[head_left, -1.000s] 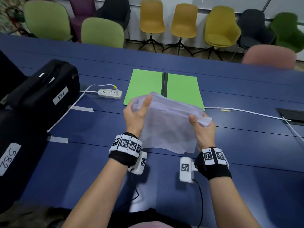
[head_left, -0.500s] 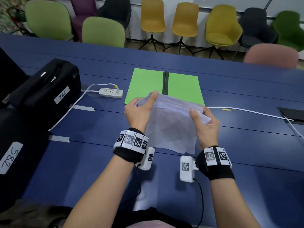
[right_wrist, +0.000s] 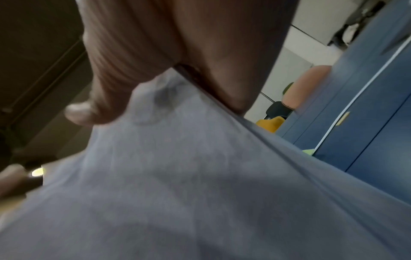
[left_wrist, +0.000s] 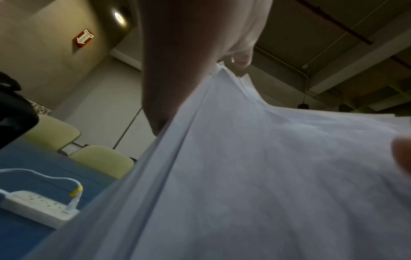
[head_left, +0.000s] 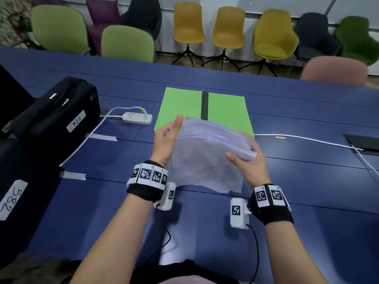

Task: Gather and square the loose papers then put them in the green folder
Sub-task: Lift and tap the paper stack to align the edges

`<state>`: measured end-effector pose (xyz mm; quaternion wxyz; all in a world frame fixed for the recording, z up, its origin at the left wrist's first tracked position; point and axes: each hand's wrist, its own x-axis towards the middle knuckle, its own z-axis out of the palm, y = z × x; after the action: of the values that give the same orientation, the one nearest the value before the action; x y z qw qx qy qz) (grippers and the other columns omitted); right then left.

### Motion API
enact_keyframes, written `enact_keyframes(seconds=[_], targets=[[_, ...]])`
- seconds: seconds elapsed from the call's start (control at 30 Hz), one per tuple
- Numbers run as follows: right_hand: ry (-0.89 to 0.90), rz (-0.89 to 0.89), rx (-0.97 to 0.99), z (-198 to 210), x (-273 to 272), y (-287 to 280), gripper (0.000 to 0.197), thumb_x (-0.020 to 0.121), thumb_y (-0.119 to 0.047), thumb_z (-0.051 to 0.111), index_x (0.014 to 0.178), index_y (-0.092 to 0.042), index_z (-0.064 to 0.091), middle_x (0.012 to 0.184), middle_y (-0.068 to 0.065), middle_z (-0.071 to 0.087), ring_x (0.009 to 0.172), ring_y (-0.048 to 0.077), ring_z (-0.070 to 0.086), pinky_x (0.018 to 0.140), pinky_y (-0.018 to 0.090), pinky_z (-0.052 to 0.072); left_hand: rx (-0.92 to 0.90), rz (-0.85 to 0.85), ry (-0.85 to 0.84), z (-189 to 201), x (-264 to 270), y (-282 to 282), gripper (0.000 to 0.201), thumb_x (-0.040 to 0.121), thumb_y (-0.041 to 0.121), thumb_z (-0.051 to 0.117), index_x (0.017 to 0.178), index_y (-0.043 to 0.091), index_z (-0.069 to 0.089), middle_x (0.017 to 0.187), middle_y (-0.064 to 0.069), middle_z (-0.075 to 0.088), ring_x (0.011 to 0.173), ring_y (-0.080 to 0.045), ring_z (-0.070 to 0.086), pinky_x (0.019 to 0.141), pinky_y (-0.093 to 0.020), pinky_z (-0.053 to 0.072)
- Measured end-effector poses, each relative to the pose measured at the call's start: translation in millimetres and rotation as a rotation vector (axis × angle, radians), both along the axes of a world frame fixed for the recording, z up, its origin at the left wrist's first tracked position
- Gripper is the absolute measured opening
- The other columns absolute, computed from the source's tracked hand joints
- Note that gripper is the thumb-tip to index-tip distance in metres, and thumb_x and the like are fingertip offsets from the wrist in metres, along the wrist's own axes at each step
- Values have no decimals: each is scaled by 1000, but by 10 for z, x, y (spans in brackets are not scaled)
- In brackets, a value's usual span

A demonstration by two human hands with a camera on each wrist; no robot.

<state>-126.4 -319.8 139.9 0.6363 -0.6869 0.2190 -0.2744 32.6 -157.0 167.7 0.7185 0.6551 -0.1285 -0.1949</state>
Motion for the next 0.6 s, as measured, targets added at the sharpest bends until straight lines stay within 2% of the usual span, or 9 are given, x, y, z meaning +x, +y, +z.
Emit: enact_keyframes(seconds=[0.03, 0.1, 0.13, 0.2, 0.23, 0.3, 0.37, 0.5, 0.6], targets=[[17, -56, 2, -18, 10, -2, 36, 75, -2, 76, 103, -23, 66, 96, -12, 72, 89, 4, 66, 84, 27, 51, 37, -37, -48, 31, 17, 35, 54, 70, 71, 62, 75, 18, 58, 77, -1, 53, 76, -14, 48, 78, -32, 38], [41, -162, -18, -4, 39, -20, 26, 77, -2, 74, 86, -25, 69, 77, -21, 73, 75, -5, 66, 79, 24, 48, 194, -105, -254, 146, 64, 110, 36, 68, 58, 70, 79, 24, 69, 84, 11, 67, 84, -6, 60, 87, -23, 43], [45, -168, -37, 34, 62, -23, 26, 77, -1, 73, 84, -25, 69, 73, -24, 72, 71, -7, 65, 77, 20, 48, 294, -158, -389, 237, 71, 145, 33, 66, 53, 75, 85, 26, 71, 90, 13, 70, 87, -4, 62, 87, -20, 44], [27, -113, -94, 159, 135, 1, 18, 76, -2, 74, 86, -17, 70, 71, -20, 72, 71, -5, 65, 73, 15, 49, 494, -268, -644, 432, 63, 205, 38, 61, 53, 78, 89, 28, 73, 89, 14, 72, 89, -5, 66, 83, -23, 49], [15, -74, -138, 243, 176, 25, 14, 74, -5, 77, 85, -11, 71, 72, -12, 73, 71, 1, 64, 71, 19, 50, 575, -324, -716, 508, 53, 222, 36, 61, 54, 77, 86, 29, 73, 84, 13, 73, 86, -8, 67, 80, -26, 51], [20, -33, -261, 433, 247, 100, 15, 69, -20, 79, 73, -10, 69, 69, 11, 68, 67, 11, 54, 64, 31, 48, 715, -412, -781, 602, 14, 234, 34, 63, 53, 78, 75, 23, 70, 71, 5, 70, 76, -20, 66, 71, -32, 50], [37, -51, -389, 571, 288, 138, 24, 66, -29, 78, 66, -10, 62, 66, 22, 60, 62, 14, 43, 57, 35, 43, 838, -416, -816, 662, -52, 235, 38, 66, 52, 77, 65, 18, 61, 64, 0, 63, 74, -27, 63, 68, -36, 49], [109, -24, -493, 716, 262, 134, 18, 67, -28, 82, 66, -19, 67, 65, 10, 67, 61, 14, 48, 58, 28, 42, 891, -295, -870, 615, -95, 219, 34, 79, 38, 71, 55, 32, 47, 57, 13, 46, 87, -29, 58, 65, -30, 38], [338, 120, -429, 566, 117, -50, 24, 64, -40, 83, 67, -20, 69, 65, -3, 67, 59, 8, 55, 58, 25, 47, 904, -316, -799, 600, -90, 271, 15, 79, 33, 72, 66, 30, 65, 65, 8, 57, 90, -28, 61, 69, -31, 43]])
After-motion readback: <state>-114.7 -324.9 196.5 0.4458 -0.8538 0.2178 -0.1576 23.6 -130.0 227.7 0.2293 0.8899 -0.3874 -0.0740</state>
